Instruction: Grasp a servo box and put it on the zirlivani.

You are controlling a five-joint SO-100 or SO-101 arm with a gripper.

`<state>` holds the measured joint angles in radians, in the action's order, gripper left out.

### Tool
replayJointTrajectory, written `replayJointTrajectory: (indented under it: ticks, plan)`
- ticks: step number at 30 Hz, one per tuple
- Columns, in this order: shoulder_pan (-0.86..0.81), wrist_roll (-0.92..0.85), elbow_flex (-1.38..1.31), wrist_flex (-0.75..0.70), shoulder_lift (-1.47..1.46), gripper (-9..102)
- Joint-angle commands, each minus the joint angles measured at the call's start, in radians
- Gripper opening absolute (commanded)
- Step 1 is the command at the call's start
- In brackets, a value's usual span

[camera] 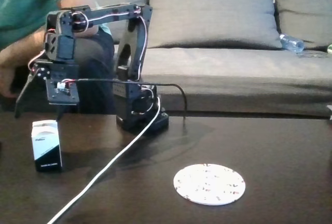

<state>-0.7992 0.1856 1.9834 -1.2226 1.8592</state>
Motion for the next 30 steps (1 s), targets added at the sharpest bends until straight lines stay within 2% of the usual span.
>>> replayJointTrajectory:
  ticks: [1, 6, 14, 20, 30]
  plan:
    - [0.006, 0.005, 0.018, 0.006, -0.011, 36]
    - [0.009, 0.005, 0.081, 0.020, 0.003, 36]
    - [0.005, -0.003, 0.071, -0.061, 0.026, 36]
    - [0.017, 0.000, 0.084, -0.054, 0.158, 36]
    - [0.035, -0.006, 0.086, -0.063, 0.164, 36]
